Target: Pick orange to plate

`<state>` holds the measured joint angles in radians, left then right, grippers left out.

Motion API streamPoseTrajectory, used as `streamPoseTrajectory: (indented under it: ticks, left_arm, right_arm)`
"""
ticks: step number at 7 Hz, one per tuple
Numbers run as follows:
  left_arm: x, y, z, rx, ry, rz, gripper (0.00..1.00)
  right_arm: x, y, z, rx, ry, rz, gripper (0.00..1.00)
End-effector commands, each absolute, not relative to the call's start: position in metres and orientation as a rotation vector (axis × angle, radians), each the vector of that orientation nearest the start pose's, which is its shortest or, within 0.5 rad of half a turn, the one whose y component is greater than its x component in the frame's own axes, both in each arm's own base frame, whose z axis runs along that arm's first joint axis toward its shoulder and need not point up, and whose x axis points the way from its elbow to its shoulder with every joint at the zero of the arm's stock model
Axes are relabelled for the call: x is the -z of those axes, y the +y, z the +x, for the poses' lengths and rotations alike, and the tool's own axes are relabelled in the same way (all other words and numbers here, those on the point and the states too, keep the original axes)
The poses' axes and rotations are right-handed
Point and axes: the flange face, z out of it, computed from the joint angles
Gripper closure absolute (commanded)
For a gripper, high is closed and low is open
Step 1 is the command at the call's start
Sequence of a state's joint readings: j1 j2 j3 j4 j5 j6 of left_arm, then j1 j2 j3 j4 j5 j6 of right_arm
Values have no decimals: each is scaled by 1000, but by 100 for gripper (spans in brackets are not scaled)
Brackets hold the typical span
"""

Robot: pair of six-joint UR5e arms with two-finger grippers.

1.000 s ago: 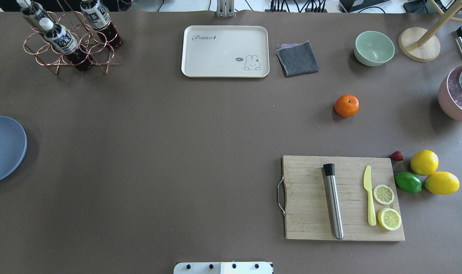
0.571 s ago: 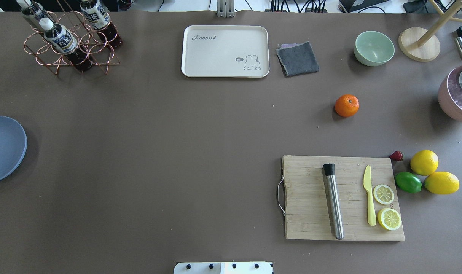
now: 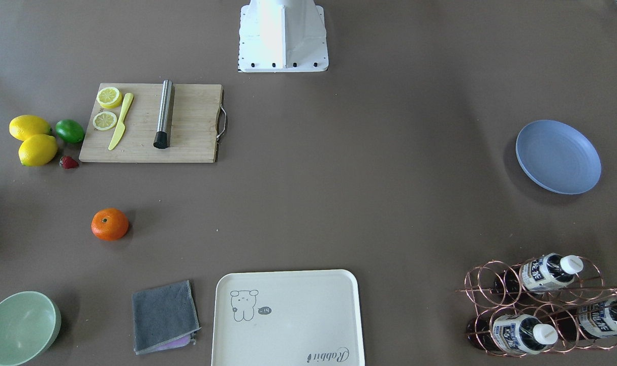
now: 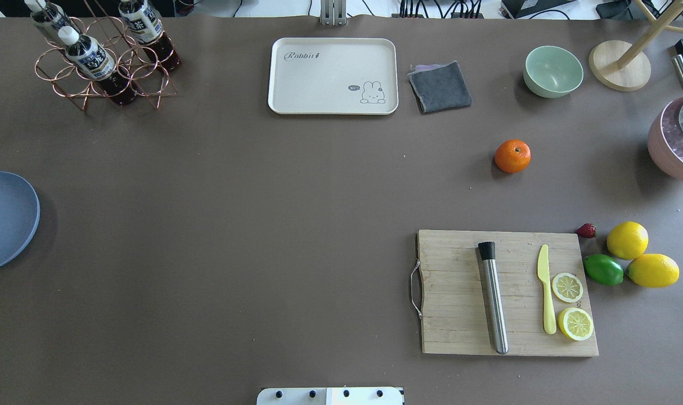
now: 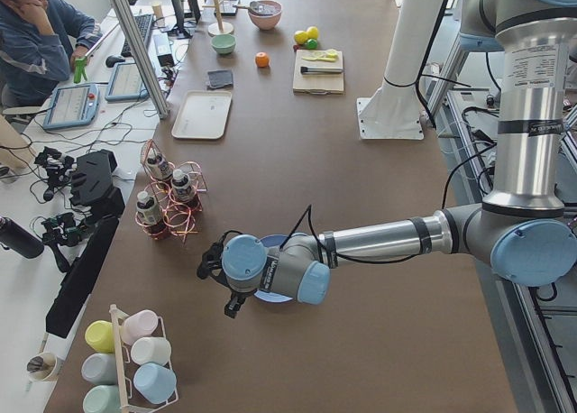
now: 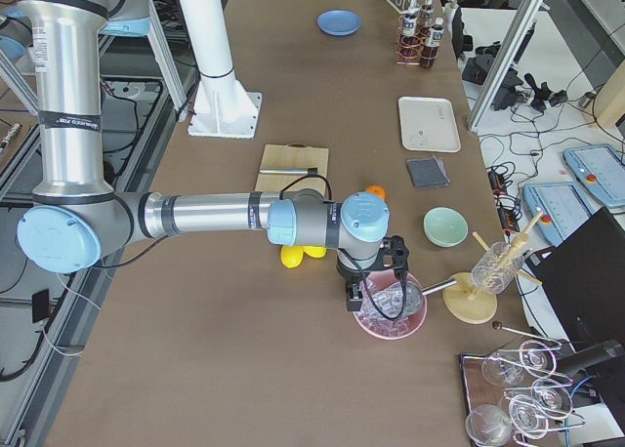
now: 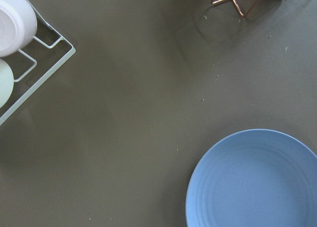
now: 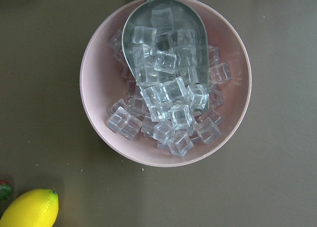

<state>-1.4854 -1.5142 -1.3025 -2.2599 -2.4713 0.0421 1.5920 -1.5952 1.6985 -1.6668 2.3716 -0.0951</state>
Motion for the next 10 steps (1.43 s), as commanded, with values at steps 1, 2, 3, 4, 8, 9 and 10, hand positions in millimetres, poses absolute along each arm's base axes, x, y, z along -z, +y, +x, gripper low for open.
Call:
streamPoseTrajectory:
  ticks: [1, 2, 3, 4, 8, 9, 10]
  left_arm:
    - [-773, -445, 35, -293, 867, 320, 2]
    - [-776, -442, 46, -290, 876, 300, 2]
    - [-775, -441, 55, -290, 882, 284, 2]
    - [-776, -441, 56, -290, 882, 282, 4]
    - [-779, -438, 66, -298, 895, 257, 52]
    - [-779, -437, 68, -302, 896, 255, 53]
    - [-779, -437, 68, -302, 896, 255, 66]
  right_arm:
    - [-616, -470, 71, 97, -781, 97, 0]
    - [-628, -456, 70, 109, -779, 129, 0]
    - [-630, -454, 70, 109, -781, 138, 0]
    - [-630, -454, 70, 109, -781, 138, 0]
    - [-630, -454, 70, 109, -781, 138, 0]
    - [-631, -454, 70, 108, -779, 136, 0]
    - [-631, -454, 70, 109, -781, 138, 0]
